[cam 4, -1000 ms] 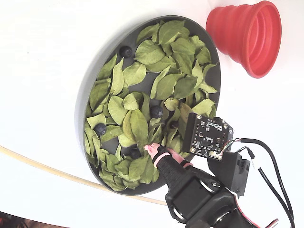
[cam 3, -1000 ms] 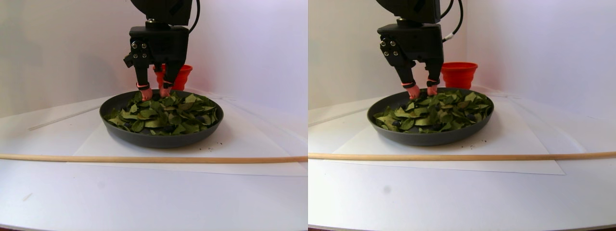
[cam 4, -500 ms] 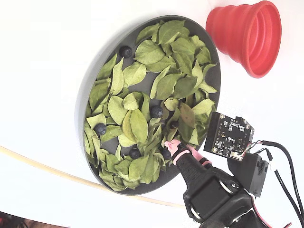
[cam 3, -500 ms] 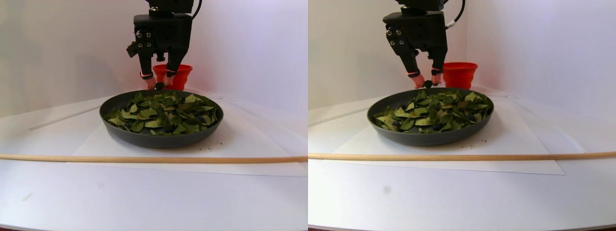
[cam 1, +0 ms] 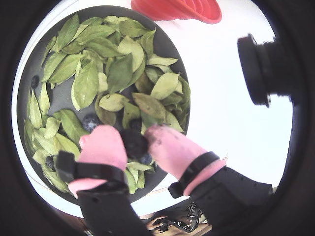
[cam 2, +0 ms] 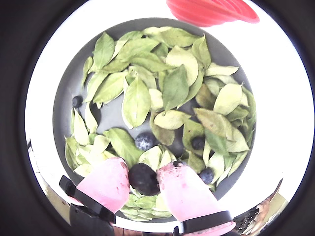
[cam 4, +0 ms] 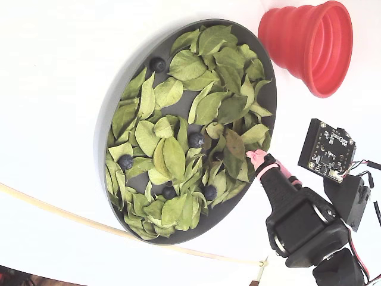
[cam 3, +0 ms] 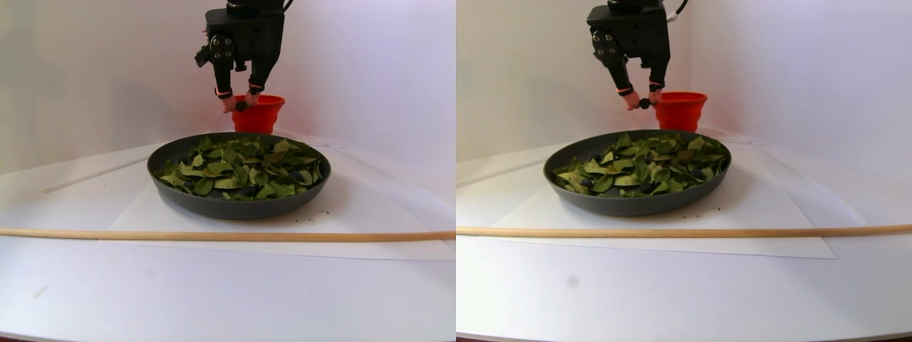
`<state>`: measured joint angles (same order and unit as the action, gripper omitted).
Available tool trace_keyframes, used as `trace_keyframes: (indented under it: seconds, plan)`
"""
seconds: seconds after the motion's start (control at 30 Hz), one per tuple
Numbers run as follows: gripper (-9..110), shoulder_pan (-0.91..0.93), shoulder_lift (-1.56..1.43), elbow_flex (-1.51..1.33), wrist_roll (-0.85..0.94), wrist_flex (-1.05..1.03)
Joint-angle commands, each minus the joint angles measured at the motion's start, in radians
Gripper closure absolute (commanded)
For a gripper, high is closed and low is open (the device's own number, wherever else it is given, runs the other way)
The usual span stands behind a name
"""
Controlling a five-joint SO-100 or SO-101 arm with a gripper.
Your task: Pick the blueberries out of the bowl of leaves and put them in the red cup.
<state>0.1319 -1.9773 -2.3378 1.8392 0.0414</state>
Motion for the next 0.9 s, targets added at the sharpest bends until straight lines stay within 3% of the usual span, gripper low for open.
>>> trace_keyframes:
  seconds: [0.0,0.87]
  plan:
    - [91,0.014,-0.017,0.075,0.003,0.025]
    - [91,0.058,0.135,0.278,-0.015,0.147]
